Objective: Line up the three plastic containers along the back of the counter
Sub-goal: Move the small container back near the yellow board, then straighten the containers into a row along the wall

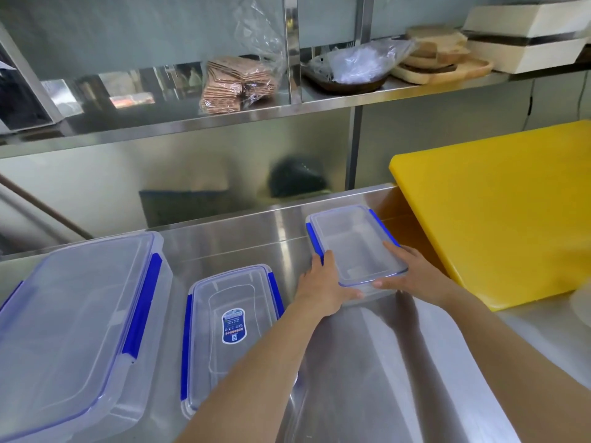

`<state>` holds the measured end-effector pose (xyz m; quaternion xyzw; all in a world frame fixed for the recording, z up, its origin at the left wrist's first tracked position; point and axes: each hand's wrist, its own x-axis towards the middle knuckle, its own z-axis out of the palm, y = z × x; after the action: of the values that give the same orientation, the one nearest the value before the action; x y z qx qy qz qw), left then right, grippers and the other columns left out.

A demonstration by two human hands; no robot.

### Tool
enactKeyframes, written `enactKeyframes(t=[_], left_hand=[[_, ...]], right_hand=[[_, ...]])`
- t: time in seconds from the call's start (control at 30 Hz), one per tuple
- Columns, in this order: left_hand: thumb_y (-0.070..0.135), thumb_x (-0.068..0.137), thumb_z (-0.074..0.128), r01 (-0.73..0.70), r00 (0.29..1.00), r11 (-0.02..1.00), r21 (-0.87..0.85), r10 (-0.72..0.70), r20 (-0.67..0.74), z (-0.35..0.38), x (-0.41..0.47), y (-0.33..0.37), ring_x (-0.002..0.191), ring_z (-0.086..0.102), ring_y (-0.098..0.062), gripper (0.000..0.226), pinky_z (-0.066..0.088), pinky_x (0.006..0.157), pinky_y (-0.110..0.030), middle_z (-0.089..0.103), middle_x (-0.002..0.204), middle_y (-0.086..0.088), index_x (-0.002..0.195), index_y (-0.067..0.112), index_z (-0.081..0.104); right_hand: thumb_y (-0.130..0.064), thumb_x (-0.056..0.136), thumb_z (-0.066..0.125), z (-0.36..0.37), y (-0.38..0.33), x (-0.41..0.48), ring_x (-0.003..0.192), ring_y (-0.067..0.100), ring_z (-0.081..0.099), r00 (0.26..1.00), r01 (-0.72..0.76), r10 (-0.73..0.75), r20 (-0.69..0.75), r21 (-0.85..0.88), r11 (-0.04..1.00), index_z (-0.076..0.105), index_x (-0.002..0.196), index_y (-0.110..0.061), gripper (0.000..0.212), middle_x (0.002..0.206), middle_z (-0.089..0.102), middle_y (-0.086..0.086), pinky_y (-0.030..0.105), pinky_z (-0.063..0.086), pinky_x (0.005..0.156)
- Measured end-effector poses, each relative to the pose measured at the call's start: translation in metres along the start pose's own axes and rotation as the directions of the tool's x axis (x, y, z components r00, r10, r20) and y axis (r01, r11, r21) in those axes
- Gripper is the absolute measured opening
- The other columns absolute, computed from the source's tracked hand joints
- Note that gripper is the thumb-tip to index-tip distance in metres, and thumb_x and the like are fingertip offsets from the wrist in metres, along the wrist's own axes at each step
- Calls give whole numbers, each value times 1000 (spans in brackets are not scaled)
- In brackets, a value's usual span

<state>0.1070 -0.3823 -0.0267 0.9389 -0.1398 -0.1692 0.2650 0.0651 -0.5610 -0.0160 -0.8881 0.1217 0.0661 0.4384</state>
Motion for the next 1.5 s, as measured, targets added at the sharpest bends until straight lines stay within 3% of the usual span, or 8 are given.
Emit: enactKeyframes(t=[0.23,0.43,0.63,0.87,1.03,1.2,1.37,1.5], left_hand=[[44,89,55,30,970,998,47,-18,-242,-41,-30,-23,135,38,-27,63,30,111,-39,40,148,-9,141,13,37],[33,92,53,287,833,957,-36,-268,-484,-76,-83,-76,138,33,-28,57,28,113,-40,36,150,-10,142,12,33],[17,84,61,567,772,757,-324,-626,-110,-91,-121,-116,130,42,-33,76,42,95,-38,39,141,-17,143,-1,16],[19,73,61,426,876,809,-404,-481,-40,-81,-117,-129,116,55,-31,63,47,99,-42,50,135,-14,132,10,39],[42,87,57,357,897,873,-333,-420,-139,-71,-101,-125,148,12,-24,87,19,119,-44,0,162,-3,152,18,5],[45,91,49,323,911,902,-287,-378,-165,-72,-80,-134,149,8,-22,87,20,118,-41,-9,162,1,152,18,-7],[43,93,48,327,904,914,-240,-376,-201,-72,-73,-139,149,11,-25,81,21,117,-43,-3,162,-2,152,18,-2],[35,94,50,244,897,967,-68,-251,-364,-91,-89,-127,128,48,-24,49,42,103,-34,47,143,-8,137,14,42]], right_hand=[[-59,78,58,17,-28,-15,143,25,11,972,133,-214,-97,-522,843,18,146,-25,86,158,9,4,42,14,115],[-69,66,62,95,-73,-64,145,14,4,832,521,-368,415,-355,776,7,146,-41,101,158,-12,-12,38,22,114],[-71,66,59,143,-77,-73,146,16,-2,813,538,-329,481,-402,741,4,144,-44,99,157,-18,-13,44,32,111],[-68,71,56,151,-84,-48,140,19,27,869,482,-344,356,-447,754,3,147,-31,100,159,-5,-9,38,42,102],[-60,77,58,148,-98,-13,138,22,32,882,449,-302,361,-452,771,3,148,-32,95,160,-1,-3,39,40,103],[-57,80,57,155,-102,8,142,21,24,893,417,-276,356,-420,806,-2,148,-33,93,160,-3,-5,41,38,108],[-53,82,58,162,-102,13,141,22,26,898,402,-270,348,-399,824,-3,146,-33,91,159,3,-4,43,40,107],[-58,80,56,162,-117,-1,143,25,19,902,430,-357,241,-568,702,16,145,-26,82,157,15,2,44,20,114]])
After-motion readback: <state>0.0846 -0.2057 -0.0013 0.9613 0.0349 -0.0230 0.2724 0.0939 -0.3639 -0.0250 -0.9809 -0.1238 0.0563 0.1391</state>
